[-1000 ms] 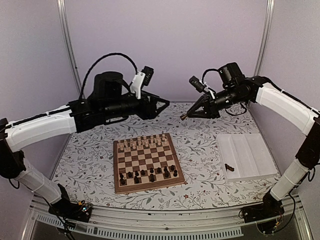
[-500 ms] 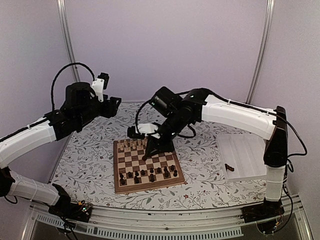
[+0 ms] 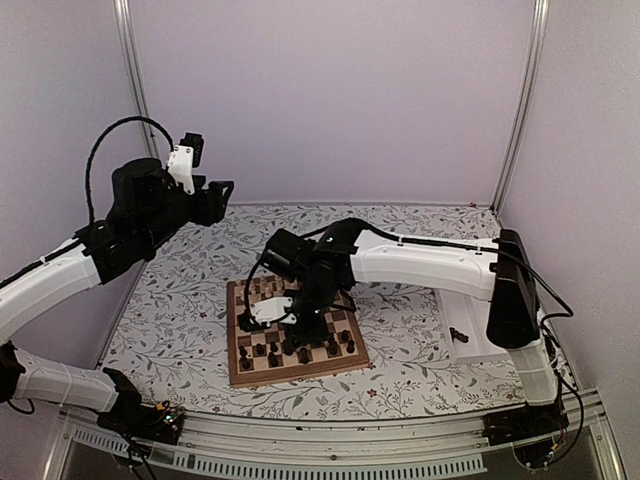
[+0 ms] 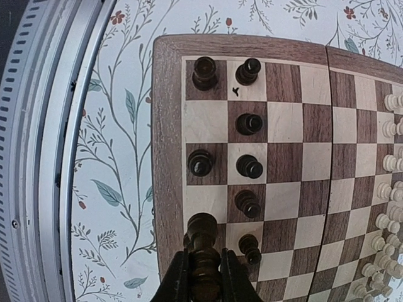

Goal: Set up the chess pieces on the board
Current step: Place the chess piece on the chessboard, then pick up the chess piece from the storage box.

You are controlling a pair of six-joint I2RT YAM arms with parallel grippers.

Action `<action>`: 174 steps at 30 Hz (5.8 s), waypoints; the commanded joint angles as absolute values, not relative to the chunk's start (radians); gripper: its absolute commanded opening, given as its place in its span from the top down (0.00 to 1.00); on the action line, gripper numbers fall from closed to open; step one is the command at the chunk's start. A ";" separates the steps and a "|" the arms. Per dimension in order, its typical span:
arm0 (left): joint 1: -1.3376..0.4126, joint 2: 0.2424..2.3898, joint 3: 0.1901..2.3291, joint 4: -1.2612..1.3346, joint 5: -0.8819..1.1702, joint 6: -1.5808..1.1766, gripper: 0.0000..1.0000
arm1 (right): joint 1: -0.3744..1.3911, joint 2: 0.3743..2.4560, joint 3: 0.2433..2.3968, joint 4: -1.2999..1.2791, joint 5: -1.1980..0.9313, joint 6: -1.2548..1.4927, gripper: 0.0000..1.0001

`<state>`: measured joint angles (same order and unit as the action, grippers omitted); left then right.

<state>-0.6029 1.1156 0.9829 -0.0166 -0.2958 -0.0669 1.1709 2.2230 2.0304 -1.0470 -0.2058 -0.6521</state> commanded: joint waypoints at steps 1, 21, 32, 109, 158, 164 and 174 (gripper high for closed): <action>-0.582 1.109 1.008 -0.023 -0.285 -0.066 0.33 | 1.196 2.260 2.057 -1.040 -0.125 -0.661 1.00; -0.562 1.129 1.021 -0.050 -0.232 -0.080 0.32 | 1.206 2.308 2.074 -1.043 -0.121 -0.657 0.97; -0.551 1.158 1.031 -0.062 -0.185 -0.092 0.32 | 1.207 2.327 2.086 -1.037 -0.109 -0.658 0.83; -0.813 1.537 1.223 0.074 0.189 -0.280 0.44 | 0.327 1.300 0.810 -0.781 -0.180 -0.634 0.95; -1.024 2.105 1.371 0.985 0.416 -0.410 0.84 | 0.302 1.276 1.229 -0.906 -0.956 -0.617 0.96; -1.004 1.963 1.302 0.812 0.430 -0.394 0.92 | 0.301 1.264 1.189 -0.863 -0.871 -0.600 0.96; -0.988 1.635 1.415 -0.304 0.104 -0.166 0.97 | 0.302 1.243 1.055 -0.752 -0.739 -0.604 0.96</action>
<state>-1.0096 1.7153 1.3163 0.3000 0.2993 -0.2745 0.3061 1.2663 1.1027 -0.8200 -0.8127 -0.6022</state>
